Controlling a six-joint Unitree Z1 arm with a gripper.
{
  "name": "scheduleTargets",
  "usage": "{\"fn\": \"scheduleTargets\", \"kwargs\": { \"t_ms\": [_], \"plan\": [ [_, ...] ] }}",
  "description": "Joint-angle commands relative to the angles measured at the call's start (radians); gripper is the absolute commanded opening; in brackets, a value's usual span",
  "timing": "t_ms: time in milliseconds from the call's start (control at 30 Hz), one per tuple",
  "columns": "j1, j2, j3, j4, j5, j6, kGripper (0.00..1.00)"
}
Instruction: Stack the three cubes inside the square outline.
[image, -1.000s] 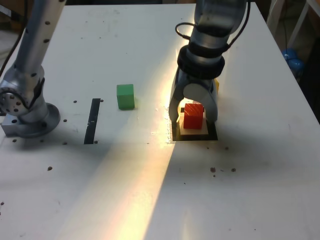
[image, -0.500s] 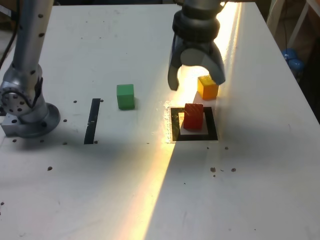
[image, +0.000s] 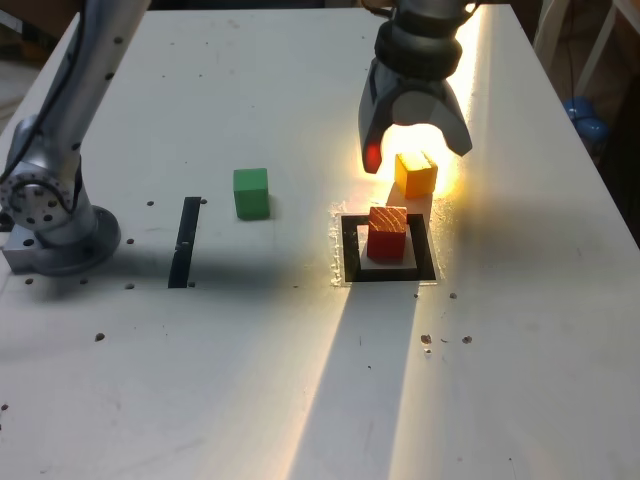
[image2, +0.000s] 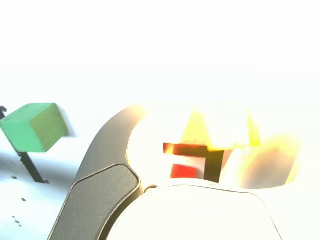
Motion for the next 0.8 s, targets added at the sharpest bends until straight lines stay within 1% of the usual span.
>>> {"fn": "scheduleTargets", "kwargs": {
  "t_ms": [0,200,400,533,767],
  "plan": [
    [0.007,0.014,-0.011,0.005,-0.002,0.004,0.98],
    [0.017,0.031,-0.028,0.009,-0.013,0.010,0.92],
    [0.031,0.040,-0.027,0.010,-0.055,0.029,0.80],
    [0.039,0.049,-0.024,0.008,-0.071,0.035,0.69],
    [0.043,0.058,-0.022,0.001,-0.073,0.036,0.47]
  ]
}}
